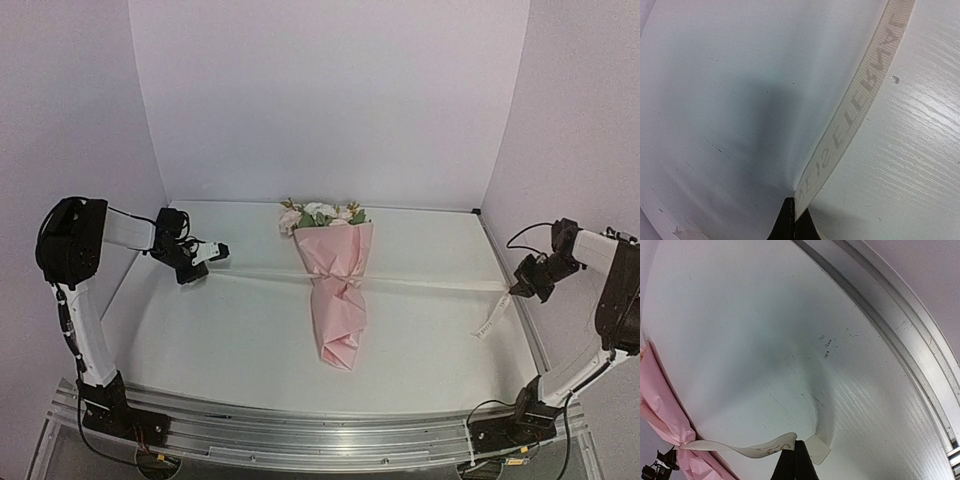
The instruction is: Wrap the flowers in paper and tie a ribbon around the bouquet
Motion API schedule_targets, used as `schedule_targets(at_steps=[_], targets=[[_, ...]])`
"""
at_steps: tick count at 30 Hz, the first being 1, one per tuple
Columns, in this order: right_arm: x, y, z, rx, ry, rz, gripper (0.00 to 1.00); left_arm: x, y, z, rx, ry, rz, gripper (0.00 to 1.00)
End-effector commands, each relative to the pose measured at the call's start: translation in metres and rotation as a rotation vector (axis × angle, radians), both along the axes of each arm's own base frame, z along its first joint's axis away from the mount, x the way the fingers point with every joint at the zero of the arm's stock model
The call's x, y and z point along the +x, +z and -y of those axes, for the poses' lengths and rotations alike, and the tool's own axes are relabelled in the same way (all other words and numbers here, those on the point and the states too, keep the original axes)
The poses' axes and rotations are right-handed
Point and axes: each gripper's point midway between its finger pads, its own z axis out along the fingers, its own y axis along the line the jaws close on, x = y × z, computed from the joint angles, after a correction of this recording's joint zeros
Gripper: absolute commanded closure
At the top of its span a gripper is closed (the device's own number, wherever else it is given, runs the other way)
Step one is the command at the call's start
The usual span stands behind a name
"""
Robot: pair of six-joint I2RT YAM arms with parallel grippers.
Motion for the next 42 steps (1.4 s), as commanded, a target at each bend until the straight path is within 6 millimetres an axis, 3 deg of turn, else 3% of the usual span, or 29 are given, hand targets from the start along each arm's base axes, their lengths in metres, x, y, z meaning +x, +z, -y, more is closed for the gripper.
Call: schedule_targets(at_steps=[1, 13, 19, 22, 25, 29, 33, 36, 39, 42], targets=[[-0.014, -0.023, 0.035, -0.051, -0.089, -0.064, 1.00, -0.008, -0.028, -0.057, 0.133, 0.130, -0.080, 1.00], [-0.030, -0.042, 0.046, -0.010, -0.113, -0.104, 1.00, -0.006, -0.029, -0.063, 0.131, 0.139, -0.090, 1.00], [-0.028, -0.042, 0.037, 0.035, -0.104, -0.087, 1.00, -0.009, -0.021, -0.056, 0.086, 0.162, -0.124, 1.00], [-0.020, -0.033, 0.015, 0.019, -0.024, -0.057, 1.00, -0.007, 0.023, -0.019, -0.067, 0.154, -0.153, 1.00], [-0.011, -0.025, -0.021, 0.017, 0.079, -0.035, 1.00, -0.001, 0.098, 0.036, -0.265, 0.118, -0.155, 1.00], [-0.007, -0.020, -0.054, 0.004, 0.166, -0.028, 1.00, -0.004, 0.190, 0.096, -0.457, 0.058, -0.212, 1.00], [0.002, 0.005, -0.069, -0.008, 0.209, 0.054, 1.00, -0.011, 0.254, 0.123, -0.560, 0.001, -0.197, 1.00], [0.016, 0.048, -0.068, -0.029, 0.205, 0.181, 1.00, -0.014, 0.270, 0.125, -0.574, -0.004, -0.187, 1.00], [0.027, 0.095, -0.067, -0.059, 0.200, 0.306, 1.00, -0.019, 0.268, 0.122, -0.559, 0.006, -0.194, 1.00], [0.033, 0.121, -0.062, -0.091, 0.188, 0.356, 1.00, -0.021, 0.265, 0.116, -0.537, 0.026, -0.178, 1.00]])
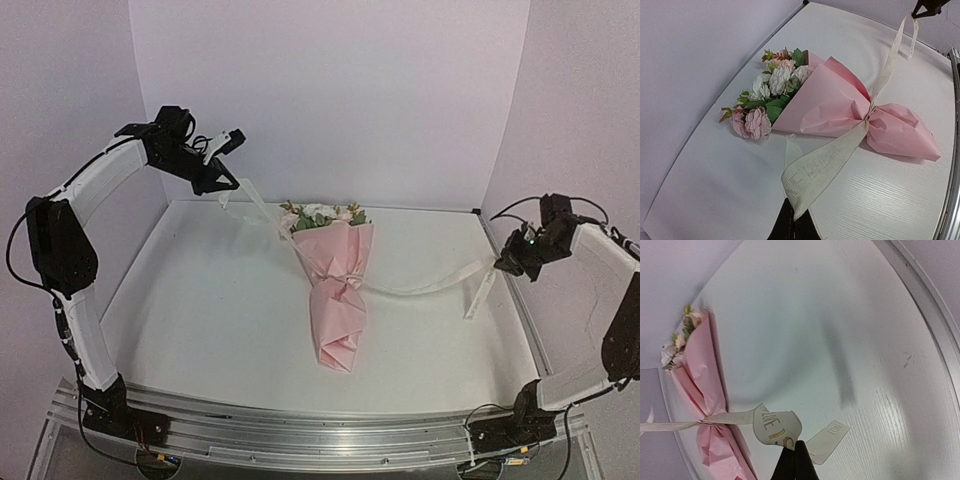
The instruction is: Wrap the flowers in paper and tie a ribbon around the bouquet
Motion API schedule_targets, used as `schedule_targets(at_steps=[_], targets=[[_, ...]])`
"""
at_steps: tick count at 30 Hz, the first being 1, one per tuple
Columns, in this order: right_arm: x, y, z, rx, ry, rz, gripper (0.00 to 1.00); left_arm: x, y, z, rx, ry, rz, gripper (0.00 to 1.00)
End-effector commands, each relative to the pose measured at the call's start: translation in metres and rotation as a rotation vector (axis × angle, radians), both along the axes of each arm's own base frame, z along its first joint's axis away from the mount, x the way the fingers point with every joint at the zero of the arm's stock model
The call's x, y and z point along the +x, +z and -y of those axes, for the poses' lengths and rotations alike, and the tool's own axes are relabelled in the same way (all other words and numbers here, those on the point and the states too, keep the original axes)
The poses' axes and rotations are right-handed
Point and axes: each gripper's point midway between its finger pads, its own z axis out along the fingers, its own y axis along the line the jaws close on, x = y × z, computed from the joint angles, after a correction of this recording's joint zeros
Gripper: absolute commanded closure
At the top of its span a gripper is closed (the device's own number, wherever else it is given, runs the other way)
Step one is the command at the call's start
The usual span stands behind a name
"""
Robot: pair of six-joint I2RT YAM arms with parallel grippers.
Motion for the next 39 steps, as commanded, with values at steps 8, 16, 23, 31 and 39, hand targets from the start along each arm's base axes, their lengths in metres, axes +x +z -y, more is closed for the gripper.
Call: schedule_targets(at_steps=[8, 16, 23, 31, 39], targets=[[-0.004, 0.008, 0.048, -0.056, -0.107, -0.014, 1.00, 0.026, -0.062, -0.086, 0.200, 0.233, -0.005, 1.00], [-0.045, -0.053, 0.075, -0.025, -0.166, -0.172, 1.00, 0.029, -0.127, -0.157, 0.341, 0.335, -0.039, 1.00], [-0.068, -0.091, 0.071, 0.011, -0.160, -0.286, 1.00, 0.029, -0.164, -0.198, 0.409, 0.384, -0.069, 1.00], [-0.070, -0.092, 0.065, 0.046, -0.166, -0.284, 1.00, 0.025, -0.170, -0.206, 0.393, 0.390, -0.103, 1.00], [-0.049, -0.071, -0.011, 0.091, 0.054, -0.232, 0.98, -0.055, -0.038, -0.019, 0.015, -0.072, -0.154, 1.00]])
